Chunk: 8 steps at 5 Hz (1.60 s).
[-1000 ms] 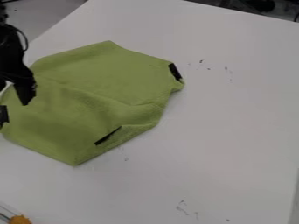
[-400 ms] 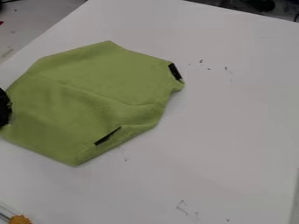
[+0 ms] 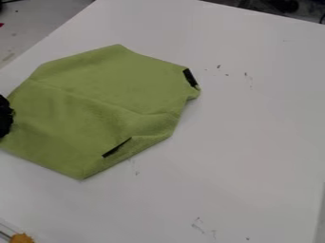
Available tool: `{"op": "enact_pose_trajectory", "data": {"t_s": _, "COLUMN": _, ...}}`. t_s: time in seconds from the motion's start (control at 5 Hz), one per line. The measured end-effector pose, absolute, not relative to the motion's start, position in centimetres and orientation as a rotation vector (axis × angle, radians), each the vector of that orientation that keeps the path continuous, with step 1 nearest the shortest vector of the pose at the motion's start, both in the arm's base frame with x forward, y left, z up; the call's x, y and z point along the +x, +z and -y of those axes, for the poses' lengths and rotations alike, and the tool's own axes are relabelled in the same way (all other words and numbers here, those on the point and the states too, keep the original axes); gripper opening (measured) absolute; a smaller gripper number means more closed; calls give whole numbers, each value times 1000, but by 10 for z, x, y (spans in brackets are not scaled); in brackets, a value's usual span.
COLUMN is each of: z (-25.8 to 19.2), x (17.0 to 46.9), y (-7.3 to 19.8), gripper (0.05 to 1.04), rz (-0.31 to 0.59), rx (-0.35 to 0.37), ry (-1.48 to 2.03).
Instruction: Fold the cloth from the bottom left to the center
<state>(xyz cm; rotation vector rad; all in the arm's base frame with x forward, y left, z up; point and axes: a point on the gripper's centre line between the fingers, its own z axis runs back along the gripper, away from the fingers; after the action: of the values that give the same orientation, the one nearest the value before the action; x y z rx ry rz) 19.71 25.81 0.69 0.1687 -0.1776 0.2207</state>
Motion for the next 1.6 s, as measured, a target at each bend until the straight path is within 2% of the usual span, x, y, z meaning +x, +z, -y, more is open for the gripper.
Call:
{"op": "enact_pose_trajectory", "data": {"t_s": 0.2, "z": -252, "x": 190, "y": 8, "gripper": 438, "rz": 153, "rx": 181, "ry": 226}}
{"op": "enact_pose_trajectory", "data": {"t_s": 0.4, "z": -244, "x": 176, "y": 12, "gripper": 211, "rz": 120, "rx": 191, "ry": 222}}
{"op": "enact_pose_trajectory", "data": {"t_s": 0.6, "z": -245, "x": 169, "y": 29, "gripper": 82, "rz": 115, "rx": 235, "ry": 225}}
{"op": "enact_pose_trajectory", "data": {"t_s": 0.8, "z": -233, "x": 178, "y": 59, "gripper": 56, "rz": 117, "rx": 294, "ry": 208}}
{"op": "enact_pose_trajectory", "data": {"t_s": 1.0, "z": -203, "x": 200, "y": 71, "gripper": 55, "rz": 93, "rx": 293, "ry": 178}}
{"op": "enact_pose_trajectory", "data": {"t_s": 1.2, "z": -171, "x": 229, "y": 76, "gripper": 54, "rz": 99, "rx": 238, "ry": 182}}
{"op": "enact_pose_trajectory", "data": {"t_s": 1.4, "z": -134, "x": 251, "y": 46, "gripper": 54, "rz": 55, "rx": 133, "ry": 161}}
{"op": "enact_pose_trajectory", "data": {"t_s": 1.6, "z": -114, "x": 268, "y": 32, "gripper": 54, "rz": 40, "rx": 79, "ry": 121}}
